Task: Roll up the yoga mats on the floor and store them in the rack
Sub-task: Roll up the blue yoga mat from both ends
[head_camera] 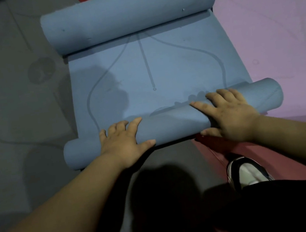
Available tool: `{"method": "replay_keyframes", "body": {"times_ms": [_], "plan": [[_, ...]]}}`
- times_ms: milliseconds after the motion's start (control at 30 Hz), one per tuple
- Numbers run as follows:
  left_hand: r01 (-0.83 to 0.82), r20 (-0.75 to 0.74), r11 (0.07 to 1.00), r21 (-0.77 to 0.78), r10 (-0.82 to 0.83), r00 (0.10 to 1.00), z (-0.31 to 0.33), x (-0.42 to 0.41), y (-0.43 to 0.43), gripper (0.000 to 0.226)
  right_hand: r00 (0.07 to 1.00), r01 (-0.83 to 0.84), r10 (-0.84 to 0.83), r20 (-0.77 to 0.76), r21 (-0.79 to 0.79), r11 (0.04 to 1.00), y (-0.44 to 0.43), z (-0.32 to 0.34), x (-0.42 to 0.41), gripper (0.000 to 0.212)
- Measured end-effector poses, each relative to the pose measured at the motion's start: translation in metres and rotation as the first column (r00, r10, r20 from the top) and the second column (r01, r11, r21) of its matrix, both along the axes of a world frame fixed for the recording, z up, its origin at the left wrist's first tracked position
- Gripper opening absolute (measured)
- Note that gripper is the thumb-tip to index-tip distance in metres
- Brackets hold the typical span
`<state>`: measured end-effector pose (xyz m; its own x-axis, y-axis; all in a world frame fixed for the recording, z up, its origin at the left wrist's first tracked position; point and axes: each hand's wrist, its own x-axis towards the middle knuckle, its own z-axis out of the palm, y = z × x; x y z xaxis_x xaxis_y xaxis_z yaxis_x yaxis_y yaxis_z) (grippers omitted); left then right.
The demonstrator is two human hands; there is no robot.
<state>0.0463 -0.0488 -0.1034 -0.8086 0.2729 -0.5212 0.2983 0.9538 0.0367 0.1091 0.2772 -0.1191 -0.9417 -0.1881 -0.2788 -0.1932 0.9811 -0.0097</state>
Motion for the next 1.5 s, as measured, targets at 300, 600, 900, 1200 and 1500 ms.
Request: {"method": "replay_keyframes", "body": {"times_ms": [300,600,900,1200,1500], "plan": [[0.060,-0.212,0.998,0.033,-0.051,0.976,-0.014,0.023,-0.007,0.094,0.999,-0.019,0.018,0.049,0.012,1.000,0.008,0.001,-0.014,0.089],[0.092,-0.169,0.996,0.013,-0.088,0.982,-0.013,0.002,-0.007,0.101,0.998,-0.036,0.037,-0.043,0.024,0.999,0.008,0.000,-0.012,0.093],[0.112,-0.167,0.994,-0.019,-0.114,0.979,-0.012,-0.010,-0.007,0.096,0.998,-0.056,0.056,0.006,0.031,0.998,0.012,0.002,-0.027,0.089],[0.166,-0.106,0.985,-0.051,-0.171,0.980,-0.002,0.019,-0.016,0.100,0.987,-0.106,0.106,0.118,-0.006,0.994,0.015,0.010,-0.001,0.093],[0.161,0.087,0.987,-0.007,-0.160,0.983,0.003,0.074,-0.024,0.096,0.935,-0.153,0.161,0.317,-0.050,0.987,0.011,0.019,0.042,0.096]]}}
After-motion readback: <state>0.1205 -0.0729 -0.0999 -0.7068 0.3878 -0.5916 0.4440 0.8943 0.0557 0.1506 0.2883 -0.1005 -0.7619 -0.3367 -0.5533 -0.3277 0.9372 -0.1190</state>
